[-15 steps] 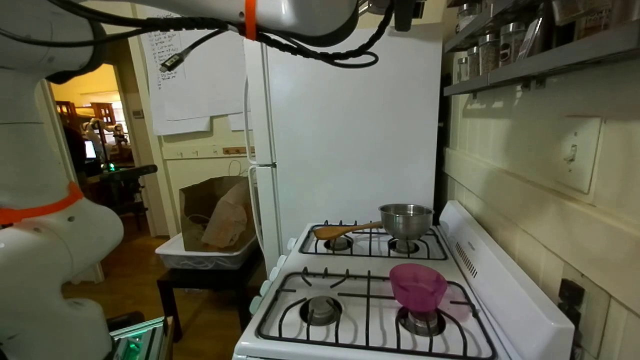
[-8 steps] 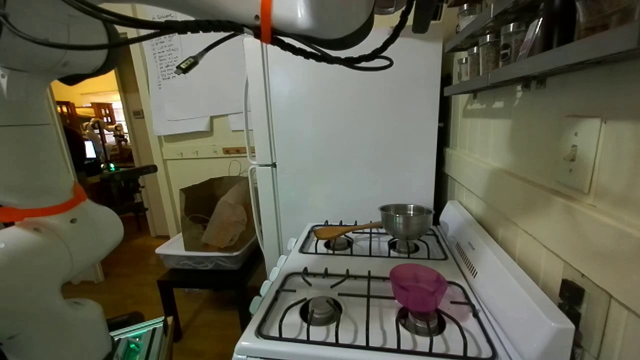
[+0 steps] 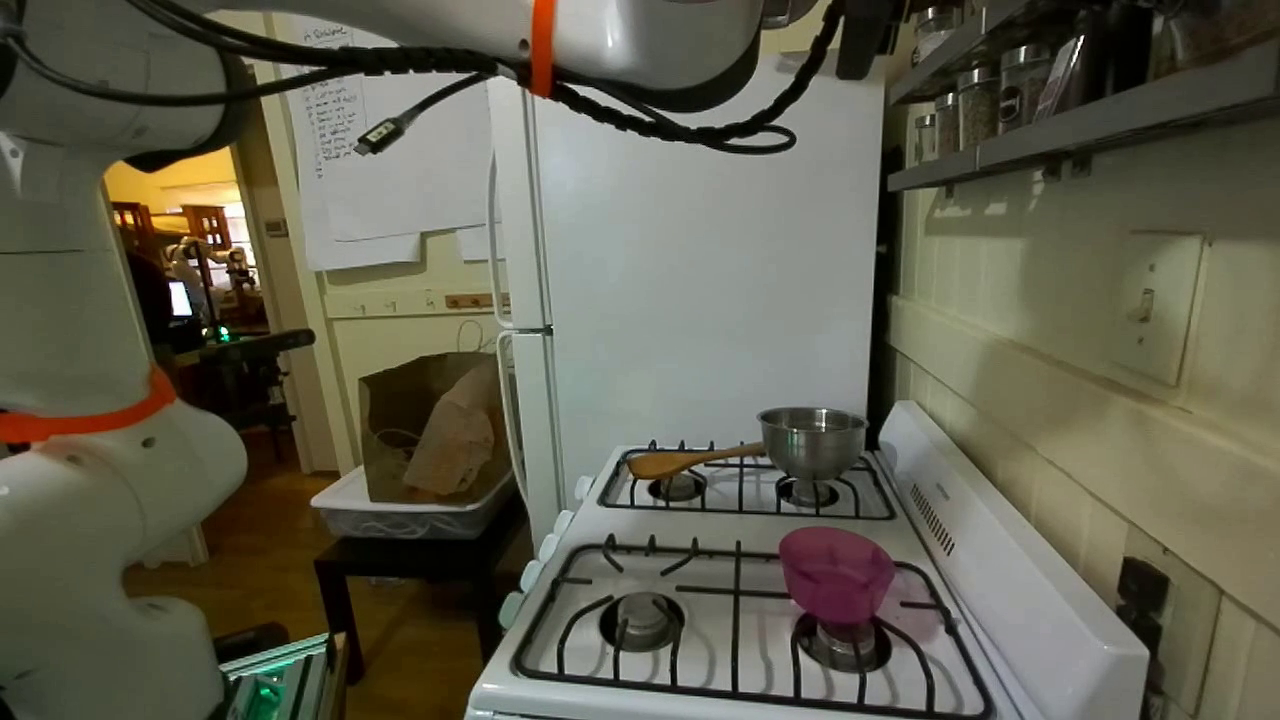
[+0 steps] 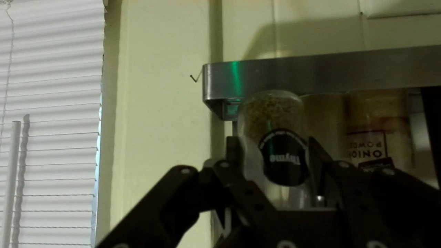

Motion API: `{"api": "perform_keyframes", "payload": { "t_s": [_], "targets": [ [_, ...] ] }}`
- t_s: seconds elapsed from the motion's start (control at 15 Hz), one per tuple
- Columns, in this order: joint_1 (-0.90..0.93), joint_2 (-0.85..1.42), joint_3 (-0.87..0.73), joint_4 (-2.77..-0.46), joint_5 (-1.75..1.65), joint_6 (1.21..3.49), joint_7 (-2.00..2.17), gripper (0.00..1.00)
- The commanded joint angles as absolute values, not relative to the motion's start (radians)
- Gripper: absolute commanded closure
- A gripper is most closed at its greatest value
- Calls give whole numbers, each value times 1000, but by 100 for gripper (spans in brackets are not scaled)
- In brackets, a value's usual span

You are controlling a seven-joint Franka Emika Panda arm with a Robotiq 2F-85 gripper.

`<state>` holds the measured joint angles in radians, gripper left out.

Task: Pick up the glass jar from the stovetop and put it on the bottom shelf.

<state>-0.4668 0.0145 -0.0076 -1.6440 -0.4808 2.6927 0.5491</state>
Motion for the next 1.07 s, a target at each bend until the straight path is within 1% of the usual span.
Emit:
{"api": "perform_keyframes", "payload": {
  "t_s": [0.0, 0.67, 1.0],
  "targets": [
    [-470, 48, -14, -1612, -535, 2713, 601, 77],
    [-467, 104, -28, -1540, -510, 2682, 599, 77],
    [-465, 121, -12, -1498, -434, 2595, 543, 77]
  ]
}}
